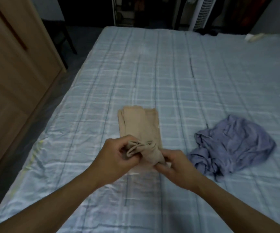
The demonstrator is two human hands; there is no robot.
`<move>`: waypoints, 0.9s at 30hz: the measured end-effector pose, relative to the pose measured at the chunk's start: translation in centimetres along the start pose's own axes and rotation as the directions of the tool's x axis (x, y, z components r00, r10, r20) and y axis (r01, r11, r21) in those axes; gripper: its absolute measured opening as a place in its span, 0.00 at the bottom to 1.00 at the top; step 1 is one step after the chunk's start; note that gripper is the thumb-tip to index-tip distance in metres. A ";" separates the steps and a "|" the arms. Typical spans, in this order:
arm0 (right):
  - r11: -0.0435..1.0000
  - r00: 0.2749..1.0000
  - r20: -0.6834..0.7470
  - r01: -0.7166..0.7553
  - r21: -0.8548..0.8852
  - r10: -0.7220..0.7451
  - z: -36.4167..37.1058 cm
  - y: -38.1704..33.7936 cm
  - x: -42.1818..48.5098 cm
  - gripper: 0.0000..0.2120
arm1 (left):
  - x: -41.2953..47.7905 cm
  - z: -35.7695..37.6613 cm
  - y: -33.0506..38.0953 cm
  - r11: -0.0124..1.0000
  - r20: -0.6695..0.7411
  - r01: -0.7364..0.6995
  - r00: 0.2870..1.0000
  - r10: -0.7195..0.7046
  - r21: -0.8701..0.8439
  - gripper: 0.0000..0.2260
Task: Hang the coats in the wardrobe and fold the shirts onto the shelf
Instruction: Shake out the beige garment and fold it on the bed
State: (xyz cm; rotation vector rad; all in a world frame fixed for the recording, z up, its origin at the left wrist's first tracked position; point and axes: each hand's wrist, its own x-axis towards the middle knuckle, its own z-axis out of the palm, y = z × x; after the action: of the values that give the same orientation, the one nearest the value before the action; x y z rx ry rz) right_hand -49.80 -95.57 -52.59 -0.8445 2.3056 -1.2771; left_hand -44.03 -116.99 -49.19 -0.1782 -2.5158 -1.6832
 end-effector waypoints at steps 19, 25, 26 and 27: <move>0.996 0.905 -0.422 -0.023 0.089 0.058 0.3 1.6 6.6 0.06 | 6.7 0.0 -2.0 0.973 -0.297 0.054 0.955 0.015 0.224 0.06; 0.993 0.906 -0.416 -0.029 0.116 0.075 -0.4 2.9 10.6 0.08 | 10.8 -0.8 -4.2 0.957 -0.357 0.130 0.934 -0.029 0.261 0.07; 0.991 0.906 -0.414 -0.037 0.128 0.087 -0.5 3.3 11.4 0.09 | 11.6 -1.0 -4.8 0.953 -0.361 0.145 0.932 -0.042 0.265 0.07; 0.990 0.905 -0.414 -0.042 0.136 0.096 -0.5 3.7 12.2 0.09 | 12.4 -1.1 -5.4 0.952 -0.360 0.158 0.931 -0.055 0.262 0.06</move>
State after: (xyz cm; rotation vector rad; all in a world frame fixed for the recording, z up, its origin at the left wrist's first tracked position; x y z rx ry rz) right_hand -60.49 -101.80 -55.84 -0.4727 2.5117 -1.6858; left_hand -57.05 -119.60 -51.78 0.2677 -2.4868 -1.2220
